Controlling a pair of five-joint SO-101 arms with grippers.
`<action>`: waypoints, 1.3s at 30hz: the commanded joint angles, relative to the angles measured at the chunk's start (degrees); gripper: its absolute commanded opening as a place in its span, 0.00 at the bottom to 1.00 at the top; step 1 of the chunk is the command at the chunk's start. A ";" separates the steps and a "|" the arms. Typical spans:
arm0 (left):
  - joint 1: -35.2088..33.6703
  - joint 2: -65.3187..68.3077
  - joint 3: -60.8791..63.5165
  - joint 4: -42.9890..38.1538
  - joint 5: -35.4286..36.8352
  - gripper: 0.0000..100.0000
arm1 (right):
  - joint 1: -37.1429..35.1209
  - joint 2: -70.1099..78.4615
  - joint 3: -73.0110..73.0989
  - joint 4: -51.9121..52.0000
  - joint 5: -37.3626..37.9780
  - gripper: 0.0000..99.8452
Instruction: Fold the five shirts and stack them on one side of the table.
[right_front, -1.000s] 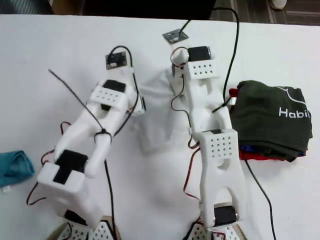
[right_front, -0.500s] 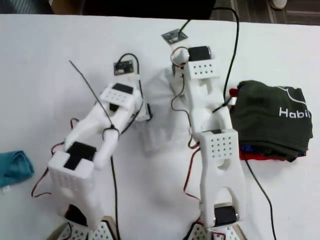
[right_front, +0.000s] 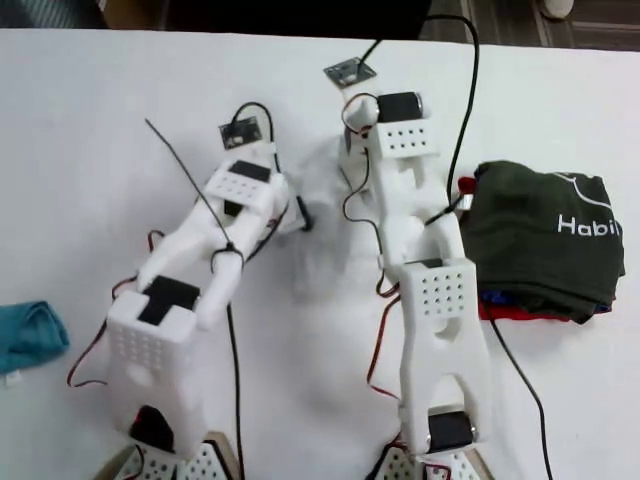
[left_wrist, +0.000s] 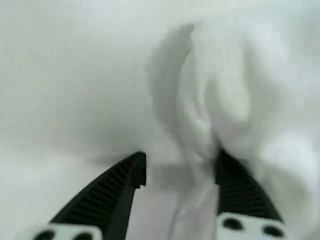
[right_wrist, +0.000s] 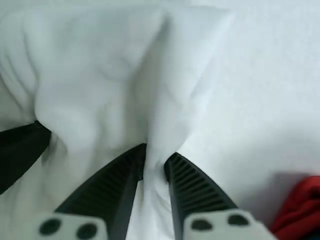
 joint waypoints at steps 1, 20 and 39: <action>1.05 1.41 -4.53 -0.53 0.53 0.01 | 0.66 -5.49 -0.44 0.13 0.53 0.02; 2.81 5.98 -13.05 11.16 0.70 0.35 | 0.66 -8.48 -0.26 0.04 0.62 0.02; 3.34 5.27 -29.85 27.60 0.79 0.31 | 0.75 -8.48 -0.26 -0.04 0.62 0.02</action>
